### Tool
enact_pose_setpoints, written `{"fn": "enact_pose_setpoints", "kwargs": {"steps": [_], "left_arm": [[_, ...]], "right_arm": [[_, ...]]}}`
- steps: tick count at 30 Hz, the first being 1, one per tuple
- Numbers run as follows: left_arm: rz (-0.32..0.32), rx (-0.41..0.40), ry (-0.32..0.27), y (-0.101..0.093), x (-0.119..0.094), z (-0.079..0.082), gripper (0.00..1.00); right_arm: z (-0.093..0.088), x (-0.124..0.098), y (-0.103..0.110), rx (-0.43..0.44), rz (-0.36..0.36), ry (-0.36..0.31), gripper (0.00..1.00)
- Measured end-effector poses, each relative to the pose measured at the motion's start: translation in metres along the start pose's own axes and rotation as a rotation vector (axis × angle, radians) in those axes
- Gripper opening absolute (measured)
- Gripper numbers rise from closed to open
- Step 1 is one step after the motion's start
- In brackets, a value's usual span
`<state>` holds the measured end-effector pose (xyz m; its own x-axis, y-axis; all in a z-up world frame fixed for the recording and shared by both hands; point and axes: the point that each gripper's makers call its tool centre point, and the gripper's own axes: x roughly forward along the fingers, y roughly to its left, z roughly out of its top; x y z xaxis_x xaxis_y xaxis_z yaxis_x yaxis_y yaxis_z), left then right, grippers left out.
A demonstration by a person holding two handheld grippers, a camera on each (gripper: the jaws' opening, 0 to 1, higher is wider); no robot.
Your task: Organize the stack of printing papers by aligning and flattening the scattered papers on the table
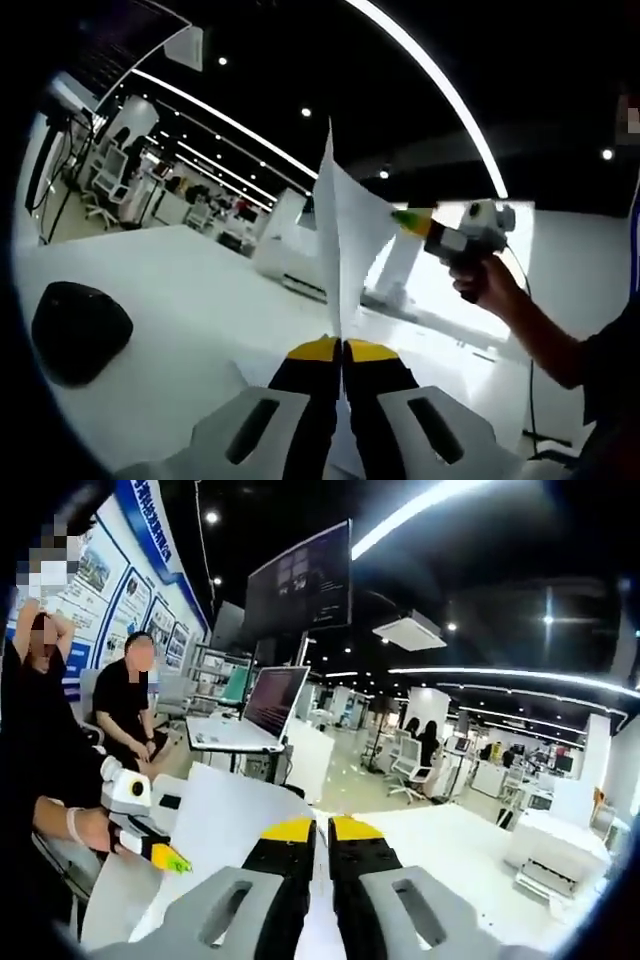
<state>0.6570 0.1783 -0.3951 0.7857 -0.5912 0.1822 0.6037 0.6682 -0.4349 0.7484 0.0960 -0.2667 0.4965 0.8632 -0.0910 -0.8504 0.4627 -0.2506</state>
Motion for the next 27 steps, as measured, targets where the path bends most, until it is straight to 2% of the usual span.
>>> {"fn": "enact_pose_setpoints", "kwargs": {"steps": [5,9,13,16,18,24,26,27], "left_arm": [[-0.002,0.003,0.003,-0.001,0.0,-0.001,0.06],[-0.002,0.003,0.004,-0.001,0.0,-0.001,0.06],[-0.003,0.007,0.003,-0.002,0.0,-0.001,0.06],[-0.001,0.004,0.003,-0.001,0.0,-0.001,0.06],[0.0,0.004,0.002,-0.001,0.0,-0.001,0.06],[0.001,0.002,0.001,0.0,0.0,-0.001,0.06],[0.0,0.003,0.002,-0.001,0.0,-0.001,0.06],[0.0,0.004,0.002,-0.001,0.0,-0.001,0.06]], "right_arm": [[-0.009,-0.004,-0.014,0.028,-0.033,0.011,0.09],[-0.013,-0.005,-0.012,0.036,-0.036,0.022,0.09],[-0.022,-0.004,-0.019,0.021,-0.054,0.047,0.13],[-0.028,-0.004,-0.026,0.034,-0.078,0.06,0.2],[-0.032,-0.006,-0.026,0.041,-0.074,0.067,0.2],[-0.061,-0.028,-0.034,0.066,-0.117,0.11,0.2],[-0.071,-0.037,-0.044,0.08,-0.137,0.113,0.19],[-0.076,-0.042,-0.041,0.092,-0.15,0.115,0.2]]}}
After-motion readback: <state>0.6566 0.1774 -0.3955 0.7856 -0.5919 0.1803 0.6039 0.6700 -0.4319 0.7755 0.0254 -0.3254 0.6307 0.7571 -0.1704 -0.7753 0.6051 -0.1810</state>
